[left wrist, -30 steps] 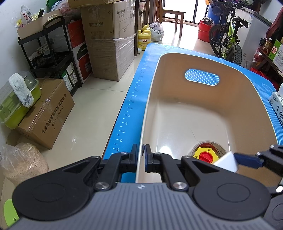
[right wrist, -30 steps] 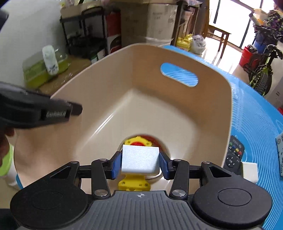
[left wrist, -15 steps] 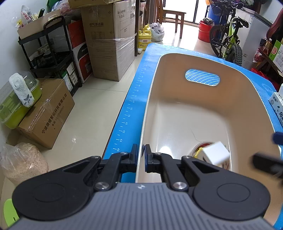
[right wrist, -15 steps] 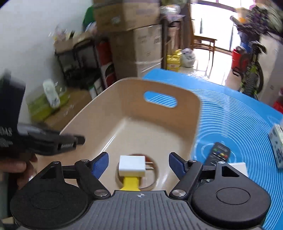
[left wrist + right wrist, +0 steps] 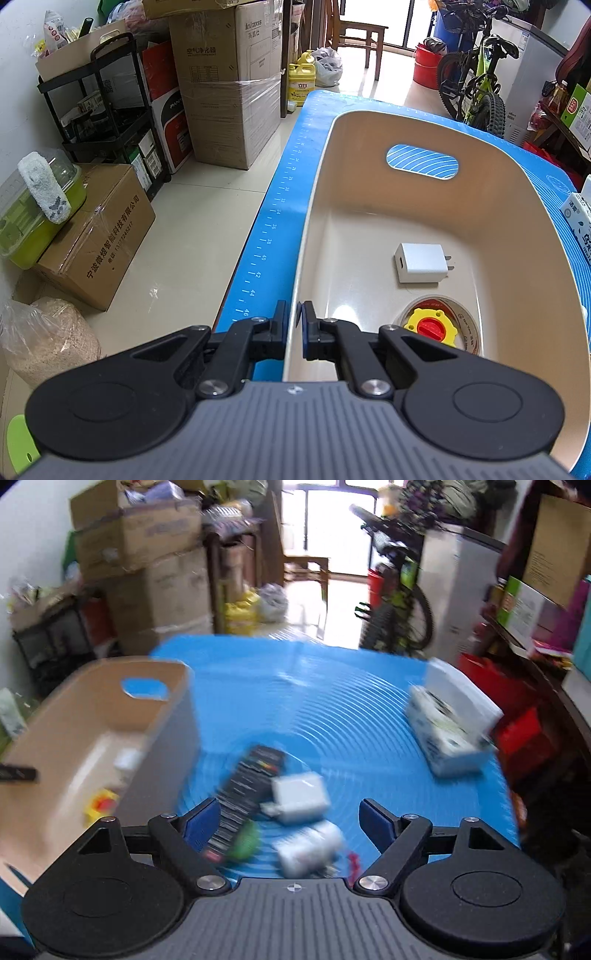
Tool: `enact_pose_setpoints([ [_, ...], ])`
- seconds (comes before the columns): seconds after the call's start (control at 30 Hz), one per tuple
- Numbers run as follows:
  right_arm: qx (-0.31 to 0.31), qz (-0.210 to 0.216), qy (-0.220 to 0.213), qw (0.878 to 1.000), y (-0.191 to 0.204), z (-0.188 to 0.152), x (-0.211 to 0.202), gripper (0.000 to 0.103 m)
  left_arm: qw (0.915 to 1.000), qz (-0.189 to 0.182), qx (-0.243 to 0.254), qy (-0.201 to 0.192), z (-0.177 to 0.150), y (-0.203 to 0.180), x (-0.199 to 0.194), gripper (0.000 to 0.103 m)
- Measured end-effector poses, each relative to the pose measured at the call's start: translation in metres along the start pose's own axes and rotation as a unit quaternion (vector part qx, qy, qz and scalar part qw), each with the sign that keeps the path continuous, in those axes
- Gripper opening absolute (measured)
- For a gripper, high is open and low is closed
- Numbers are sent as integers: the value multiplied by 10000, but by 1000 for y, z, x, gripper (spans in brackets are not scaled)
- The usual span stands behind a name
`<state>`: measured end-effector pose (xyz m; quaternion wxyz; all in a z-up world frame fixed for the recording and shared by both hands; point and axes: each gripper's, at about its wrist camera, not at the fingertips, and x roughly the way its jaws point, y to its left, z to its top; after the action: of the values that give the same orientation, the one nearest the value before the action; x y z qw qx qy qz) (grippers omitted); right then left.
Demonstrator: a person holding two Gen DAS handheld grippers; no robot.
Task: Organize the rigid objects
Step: 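Grasp the red toy figure with the right gripper, then lower the red toy figure into the basket and release it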
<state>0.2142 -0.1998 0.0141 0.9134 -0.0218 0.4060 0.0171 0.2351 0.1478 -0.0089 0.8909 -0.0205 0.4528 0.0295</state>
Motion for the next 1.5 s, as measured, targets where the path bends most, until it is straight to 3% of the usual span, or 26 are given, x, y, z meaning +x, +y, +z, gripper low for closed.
enact_pose_setpoints([
  [0.47, 83, -138, 702, 9974, -13, -63, 47, 79, 10000, 6, 7, -1, 0, 0, 0, 9],
  [0.73, 97, -93, 934, 9955, -16, -81, 58, 60, 10000, 5, 8, -1, 0, 1, 0, 9],
  [0.87, 123, -51, 818, 9966, -13, -81, 58, 54, 10000, 5, 6, 0, 0, 0, 0, 8],
  [0.93, 36, 77, 820, 9966, -7, -80, 57, 35, 10000, 12, 11, -2, 0, 0, 0, 8],
  [1.27, 221, 59, 453, 9987, -8, -72, 36, 35, 10000, 5, 5, 1, 0, 1, 0, 9],
  [1.5, 235, 73, -151, 9996, -4, -44, 2, 35, 10000, 6, 6, 0, 0, 0, 0, 9],
])
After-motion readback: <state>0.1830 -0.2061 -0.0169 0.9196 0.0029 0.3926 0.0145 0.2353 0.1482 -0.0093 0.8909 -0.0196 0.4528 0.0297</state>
